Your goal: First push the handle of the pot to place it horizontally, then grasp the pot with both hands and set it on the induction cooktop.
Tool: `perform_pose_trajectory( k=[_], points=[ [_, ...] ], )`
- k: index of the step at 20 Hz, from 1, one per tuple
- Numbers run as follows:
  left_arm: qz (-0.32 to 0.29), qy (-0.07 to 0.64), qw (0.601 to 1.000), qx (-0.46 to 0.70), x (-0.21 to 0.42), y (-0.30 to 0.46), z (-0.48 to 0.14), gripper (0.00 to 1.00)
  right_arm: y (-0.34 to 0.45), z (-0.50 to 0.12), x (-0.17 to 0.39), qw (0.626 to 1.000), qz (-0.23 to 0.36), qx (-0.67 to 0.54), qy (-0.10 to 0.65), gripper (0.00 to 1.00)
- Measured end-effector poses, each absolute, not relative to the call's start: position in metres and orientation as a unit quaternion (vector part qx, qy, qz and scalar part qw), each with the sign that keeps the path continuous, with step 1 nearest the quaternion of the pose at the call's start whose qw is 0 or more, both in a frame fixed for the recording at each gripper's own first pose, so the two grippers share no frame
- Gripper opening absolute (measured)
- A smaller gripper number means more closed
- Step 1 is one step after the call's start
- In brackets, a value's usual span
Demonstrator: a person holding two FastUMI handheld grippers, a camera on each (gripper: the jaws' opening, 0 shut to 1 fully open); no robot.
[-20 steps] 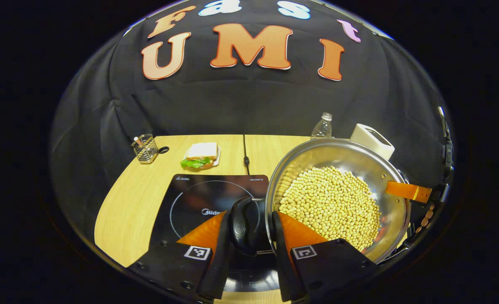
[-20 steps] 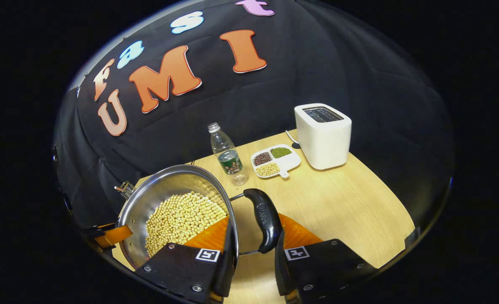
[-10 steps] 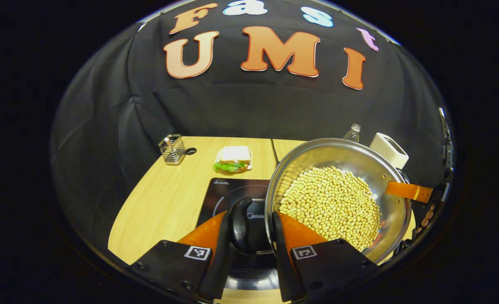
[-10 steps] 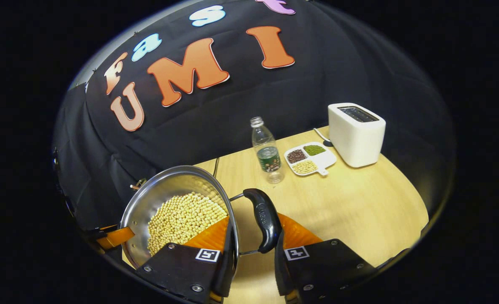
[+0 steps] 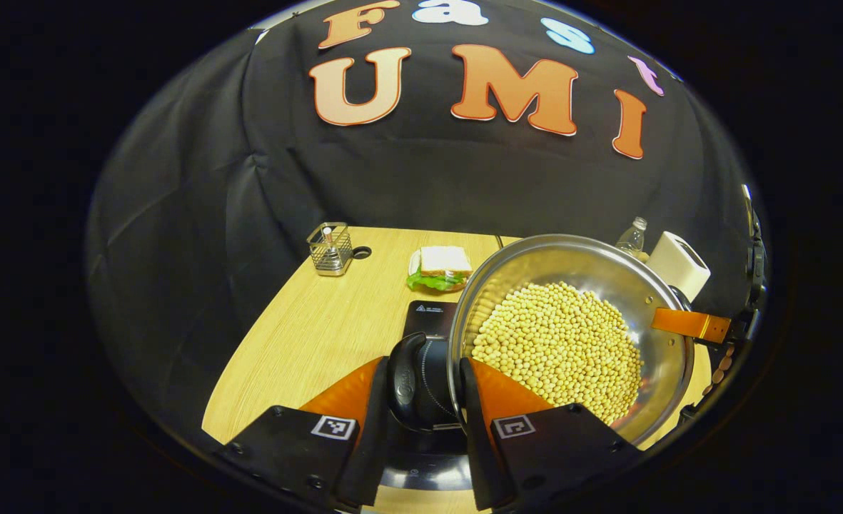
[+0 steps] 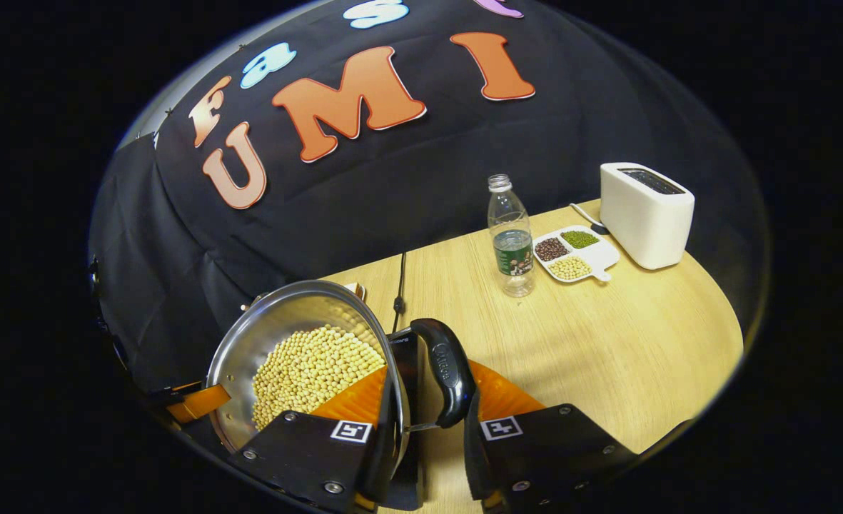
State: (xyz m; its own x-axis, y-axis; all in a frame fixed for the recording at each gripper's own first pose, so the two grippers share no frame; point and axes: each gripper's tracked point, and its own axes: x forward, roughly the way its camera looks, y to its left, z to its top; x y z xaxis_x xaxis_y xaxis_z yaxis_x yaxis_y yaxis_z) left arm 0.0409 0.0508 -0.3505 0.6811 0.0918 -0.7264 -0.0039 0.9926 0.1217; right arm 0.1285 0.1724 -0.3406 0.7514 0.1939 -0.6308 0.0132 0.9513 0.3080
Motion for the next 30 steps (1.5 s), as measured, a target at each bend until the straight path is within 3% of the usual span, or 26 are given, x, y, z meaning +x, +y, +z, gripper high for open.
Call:
perform_pose_trajectory(
  k=[3,6,7,20,22,26,30],
  points=[
    [0.034,0.403,0.913,0.055,0.037,0.05,-0.347,0.56,0.186,-0.349,0.132,0.921,0.054,0.149,0.356,0.41],
    [0.036,0.411,0.909,0.055,0.036,0.051,-0.346,0.59,0.195,-0.359,0.134,0.919,0.056,0.148,0.362,0.41],
    [0.037,0.414,0.908,0.053,0.035,0.051,-0.347,0.53,0.197,-0.362,0.135,0.918,0.057,0.146,0.364,0.41],
    [0.043,0.45,0.891,0.045,0.034,0.052,-0.342,0.54,0.214,-0.408,0.137,0.904,0.055,0.136,0.403,0.41],
    [0.042,0.457,0.888,0.041,0.034,0.051,-0.341,0.59,0.215,-0.412,0.136,0.901,0.055,0.133,0.409,0.41],
    [0.04,0.456,0.888,0.046,0.035,0.052,-0.339,0.56,0.216,-0.417,0.138,0.9,0.059,0.131,0.412,0.42],
    [0.037,0.457,0.887,0.051,0.035,0.051,-0.339,0.57,0.214,-0.418,0.138,0.899,0.064,0.13,0.413,0.48]
  ],
)
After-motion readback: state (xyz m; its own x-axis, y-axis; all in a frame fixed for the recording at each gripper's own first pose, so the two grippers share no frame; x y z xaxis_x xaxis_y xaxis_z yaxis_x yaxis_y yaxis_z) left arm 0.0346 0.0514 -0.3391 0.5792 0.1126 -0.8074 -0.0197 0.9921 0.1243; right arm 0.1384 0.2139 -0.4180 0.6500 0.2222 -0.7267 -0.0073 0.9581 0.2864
